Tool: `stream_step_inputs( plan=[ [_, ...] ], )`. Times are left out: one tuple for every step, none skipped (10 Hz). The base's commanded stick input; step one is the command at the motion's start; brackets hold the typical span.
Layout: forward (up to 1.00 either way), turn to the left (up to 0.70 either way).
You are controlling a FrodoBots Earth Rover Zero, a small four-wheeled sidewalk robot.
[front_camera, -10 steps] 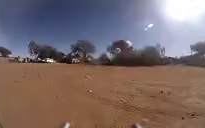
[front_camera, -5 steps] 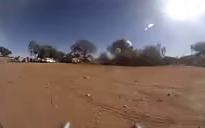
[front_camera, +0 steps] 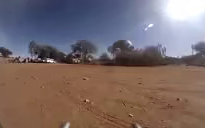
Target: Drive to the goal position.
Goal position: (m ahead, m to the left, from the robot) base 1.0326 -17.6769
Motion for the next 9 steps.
stream_step_inputs(
  plan=[
    [0.5,-0.22],
    [0.5,-0.5],
    [0.5,-0.48],
    [0.5,-0.2],
    [0.5,-0.09],
    [0.5,0.0],
    [0.5,0.0],
    [0.5,0.0],
    [0.5,0.0]
  ],
)
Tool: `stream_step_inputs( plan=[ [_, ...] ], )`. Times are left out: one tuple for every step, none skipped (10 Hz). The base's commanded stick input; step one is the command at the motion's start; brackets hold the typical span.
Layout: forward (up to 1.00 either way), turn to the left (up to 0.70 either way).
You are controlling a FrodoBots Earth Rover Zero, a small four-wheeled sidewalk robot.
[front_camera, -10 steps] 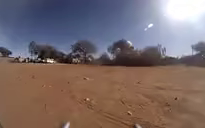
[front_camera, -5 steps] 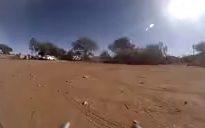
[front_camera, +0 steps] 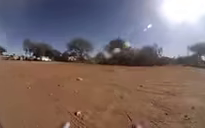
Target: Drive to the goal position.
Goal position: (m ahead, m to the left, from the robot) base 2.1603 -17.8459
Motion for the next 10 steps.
stream_step_inputs(
  plan=[
    [0.5,0.0],
    [0.5,0.0],
    [0.5,0.0],
    [0.5,0.0],
    [0.5,0.0],
    [0.5,0.0],
    [0.5,0.0],
    [0.5,0.0],
    [0.5,0.0],
    [0.5,0.0]
  ],
)
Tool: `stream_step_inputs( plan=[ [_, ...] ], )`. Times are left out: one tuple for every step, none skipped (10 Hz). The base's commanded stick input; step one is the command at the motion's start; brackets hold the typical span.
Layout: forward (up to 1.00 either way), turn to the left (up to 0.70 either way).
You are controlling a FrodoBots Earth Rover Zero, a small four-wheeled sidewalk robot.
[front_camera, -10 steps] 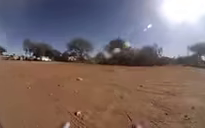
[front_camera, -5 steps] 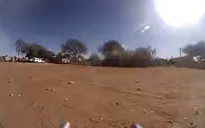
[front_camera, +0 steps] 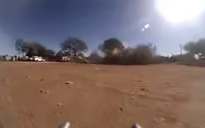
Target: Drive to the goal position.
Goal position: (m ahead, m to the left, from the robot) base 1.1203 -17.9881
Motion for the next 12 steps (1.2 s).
stream_step_inputs(
  plan=[
    [0.5,0.0],
    [0.5,0.0],
    [0.5,0.0],
    [0.5,0.0],
    [0.5,0.0],
    [0.5,0.0],
    [0.5,0.0],
    [0.5,0.0],
    [0.5,0.0],
    [0.5,0.0],
    [0.5,0.0],
    [0.5,0.0]
  ],
)
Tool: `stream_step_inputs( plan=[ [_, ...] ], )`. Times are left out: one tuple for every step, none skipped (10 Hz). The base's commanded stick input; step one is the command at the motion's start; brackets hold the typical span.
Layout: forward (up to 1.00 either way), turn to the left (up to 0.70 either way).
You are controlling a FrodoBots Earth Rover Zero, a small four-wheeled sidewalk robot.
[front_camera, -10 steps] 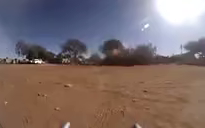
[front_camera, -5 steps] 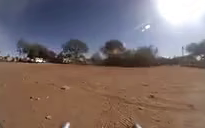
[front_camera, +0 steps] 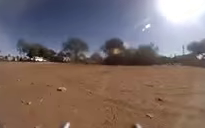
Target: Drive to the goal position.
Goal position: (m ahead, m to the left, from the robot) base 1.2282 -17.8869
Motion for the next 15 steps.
stream_step_inputs(
  plan=[
    [0.5,0.0],
    [0.5,0.0],
    [0.5,0.0],
    [0.5,0.0],
    [0.5,0.0],
    [0.5,0.0],
    [0.5,0.0],
    [0.5,0.0],
    [0.5,0.0],
    [0.5,0.0],
    [0.5,0.0],
    [0.5,0.0],
    [0.5,0.0],
    [0.5,0.0],
    [0.5,0.0]
  ],
)
